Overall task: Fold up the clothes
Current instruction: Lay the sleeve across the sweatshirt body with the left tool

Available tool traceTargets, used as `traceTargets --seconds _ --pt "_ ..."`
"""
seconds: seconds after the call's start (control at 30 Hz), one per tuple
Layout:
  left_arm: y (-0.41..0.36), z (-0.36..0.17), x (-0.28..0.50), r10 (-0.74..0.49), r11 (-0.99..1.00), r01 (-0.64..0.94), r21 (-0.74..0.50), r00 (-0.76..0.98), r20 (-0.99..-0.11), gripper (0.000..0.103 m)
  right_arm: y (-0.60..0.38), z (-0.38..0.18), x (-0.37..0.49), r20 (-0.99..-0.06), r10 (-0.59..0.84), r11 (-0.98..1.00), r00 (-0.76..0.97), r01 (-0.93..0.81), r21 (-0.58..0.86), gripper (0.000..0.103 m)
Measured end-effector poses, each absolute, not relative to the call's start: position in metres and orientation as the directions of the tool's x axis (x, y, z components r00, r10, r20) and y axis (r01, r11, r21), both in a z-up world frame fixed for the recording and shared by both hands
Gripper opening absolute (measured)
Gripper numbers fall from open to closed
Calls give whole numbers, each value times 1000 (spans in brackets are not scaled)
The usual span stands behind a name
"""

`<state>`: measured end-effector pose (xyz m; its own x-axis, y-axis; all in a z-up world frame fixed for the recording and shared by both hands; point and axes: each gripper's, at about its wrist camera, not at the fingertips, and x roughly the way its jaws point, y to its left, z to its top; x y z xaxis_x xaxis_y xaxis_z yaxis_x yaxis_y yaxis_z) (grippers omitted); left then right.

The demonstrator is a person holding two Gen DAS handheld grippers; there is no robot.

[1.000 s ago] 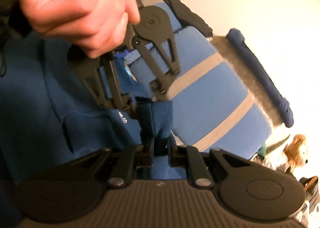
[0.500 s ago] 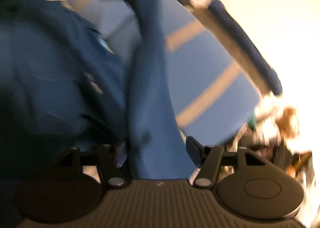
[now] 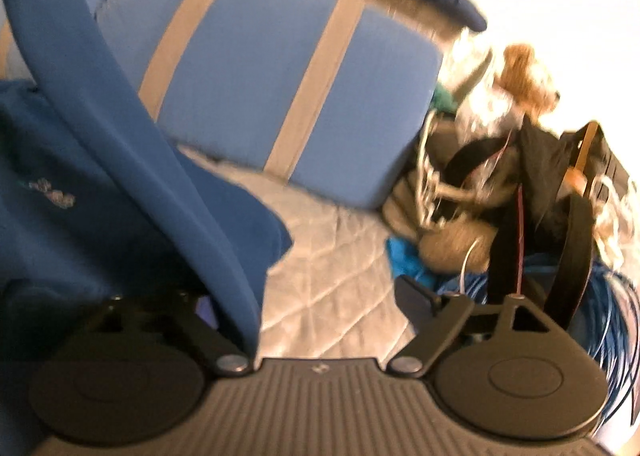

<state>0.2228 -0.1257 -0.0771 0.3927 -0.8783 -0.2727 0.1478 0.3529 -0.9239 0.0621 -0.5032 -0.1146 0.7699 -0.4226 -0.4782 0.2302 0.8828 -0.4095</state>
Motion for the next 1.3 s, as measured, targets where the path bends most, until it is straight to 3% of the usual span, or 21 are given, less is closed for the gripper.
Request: traceTargets --seconds 0.2,0.47,0.6,0.8,0.9,0.97,1.07,1.17,1.23,1.3 --pt "-103 -63 227 -855 370 157 -915 442 -270 7 -502 -130 81 -596 -432 893 677 230 -387 99" --pt "-64 -51 235 -808 406 155 -901 521 -274 7 -521 -124 87 -704 -243 962 668 261 -84 102" --pt "-47 -48 239 -780 439 151 -886 553 -292 7 -498 -129 89 -680 -280 960 677 200 -197 103" --pt "-16 -43 239 -739 500 141 -855 584 -336 7 -510 -123 99 -714 -224 960 663 275 -46 98" --pt "-4 -41 235 -712 554 151 -818 595 -372 6 -489 -115 101 -650 -313 950 692 233 -210 97" --pt "7 -42 234 -696 581 153 -799 602 -391 6 -475 -110 101 -615 -325 942 718 192 -274 92" --pt "22 -46 231 -667 628 154 -763 611 -426 6 -467 -100 102 -615 -269 958 741 141 -250 81" --pt "38 -54 227 -629 687 158 -709 618 -471 6 -461 -96 106 -625 -203 972 754 78 -221 62" --pt "46 -61 224 -612 717 165 -677 614 -499 5 -453 -95 108 -629 -168 973 759 26 -229 42" --pt "53 -71 220 -594 747 175 -641 607 -527 5 -439 -96 106 -623 -152 963 767 -26 -267 31"
